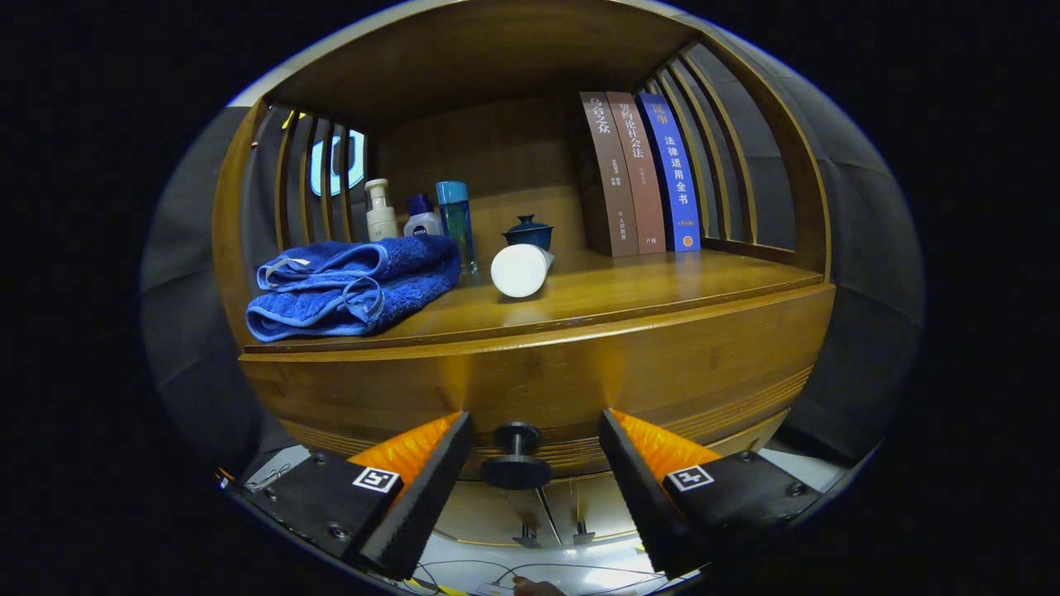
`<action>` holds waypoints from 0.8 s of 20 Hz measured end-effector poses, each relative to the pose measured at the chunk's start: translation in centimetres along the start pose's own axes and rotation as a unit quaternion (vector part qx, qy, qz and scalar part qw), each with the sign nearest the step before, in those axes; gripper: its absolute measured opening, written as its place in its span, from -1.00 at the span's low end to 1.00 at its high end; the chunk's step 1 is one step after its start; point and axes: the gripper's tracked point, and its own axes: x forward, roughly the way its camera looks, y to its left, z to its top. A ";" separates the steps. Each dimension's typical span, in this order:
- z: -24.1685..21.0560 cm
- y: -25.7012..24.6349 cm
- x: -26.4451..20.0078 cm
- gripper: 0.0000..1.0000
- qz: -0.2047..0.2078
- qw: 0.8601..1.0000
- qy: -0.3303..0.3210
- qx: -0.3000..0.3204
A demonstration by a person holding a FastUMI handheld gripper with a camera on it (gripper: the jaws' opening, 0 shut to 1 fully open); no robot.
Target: Pull open the drawer, take out the items inside it, and place them on the countertop above the cabinet.
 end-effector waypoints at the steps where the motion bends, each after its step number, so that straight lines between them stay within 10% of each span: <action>1: 0.0 0.0 0.0 1.00 0.000 1.000 -0.001 0.000; 16: 2.0 -0.2 -2.0 1.00 0.006 1.000 -0.006 -0.003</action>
